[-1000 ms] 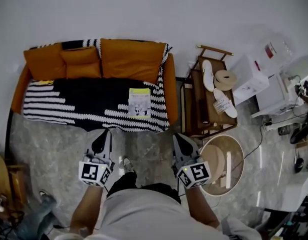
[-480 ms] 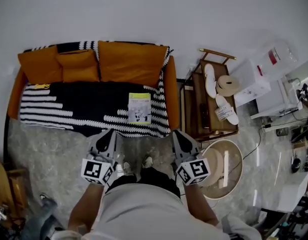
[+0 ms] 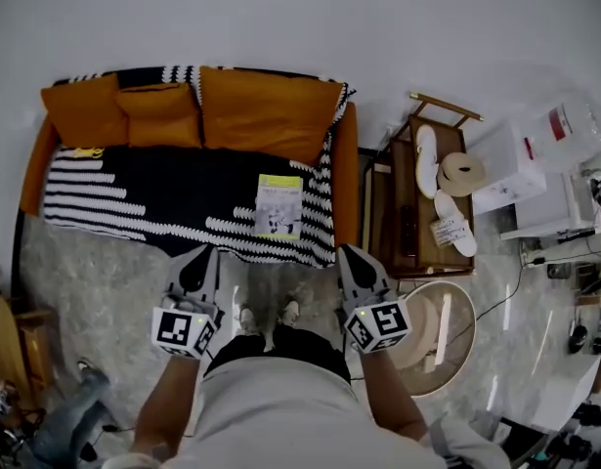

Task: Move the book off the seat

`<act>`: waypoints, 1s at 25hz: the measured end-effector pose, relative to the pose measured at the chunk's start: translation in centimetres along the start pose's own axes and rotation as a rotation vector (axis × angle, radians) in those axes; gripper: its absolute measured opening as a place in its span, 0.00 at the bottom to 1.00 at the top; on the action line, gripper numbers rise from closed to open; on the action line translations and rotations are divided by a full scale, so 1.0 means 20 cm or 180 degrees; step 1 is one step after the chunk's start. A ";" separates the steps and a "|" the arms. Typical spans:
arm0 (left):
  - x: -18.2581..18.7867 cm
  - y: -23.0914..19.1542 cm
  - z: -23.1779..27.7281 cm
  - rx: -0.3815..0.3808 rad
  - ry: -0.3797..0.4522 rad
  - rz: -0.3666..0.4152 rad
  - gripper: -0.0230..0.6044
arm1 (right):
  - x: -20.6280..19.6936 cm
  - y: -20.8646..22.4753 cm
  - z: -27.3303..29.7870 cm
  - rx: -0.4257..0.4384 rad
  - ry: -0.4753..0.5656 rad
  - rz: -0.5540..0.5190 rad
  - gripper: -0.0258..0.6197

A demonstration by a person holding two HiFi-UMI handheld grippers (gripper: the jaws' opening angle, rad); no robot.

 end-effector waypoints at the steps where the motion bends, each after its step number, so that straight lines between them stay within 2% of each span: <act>1: -0.01 0.00 0.01 0.0013 -0.0011 -0.0012 0.06 | -0.01 0.01 0.01 0.0021 -0.0029 0.0014 0.08; 6: -0.07 0.00 0.04 0.0073 -0.0122 -0.0059 0.06 | -0.12 0.05 0.08 0.0211 -0.0178 0.0174 0.08; 9: -0.15 -0.02 0.08 0.0117 -0.0232 -0.0051 0.06 | -0.26 0.13 0.18 0.0313 -0.0201 0.0464 0.08; 13: -0.30 -0.01 0.14 0.0158 -0.0396 -0.0078 0.06 | -0.60 0.30 0.35 0.0358 -0.0368 0.0929 0.08; 17: -0.50 -0.02 0.22 0.0158 -0.0516 -0.0117 0.06 | -0.96 0.43 0.50 0.0254 -0.0630 0.1009 0.08; 21: -0.70 0.02 0.32 0.0014 -0.0609 -0.0141 0.06 | -1.34 0.54 0.59 0.0082 -0.0904 0.1225 0.08; 23: -0.79 0.05 0.38 -0.0058 -0.0619 -0.0145 0.06 | -1.50 0.58 0.63 0.0038 -0.1022 0.1313 0.14; 25: -0.87 0.05 0.45 -0.0072 -0.0605 -0.0155 0.06 | -1.64 0.63 0.68 -0.0006 -0.1095 0.1387 0.16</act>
Point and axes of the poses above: the fingertips, and each gripper's own axes: z forward along the fingers, y to its right, x out of its top, the point moved 6 cm from there along -z, backward along the fingers, and after that the axes turned 6 degrees about x, right-handed, at the moved point
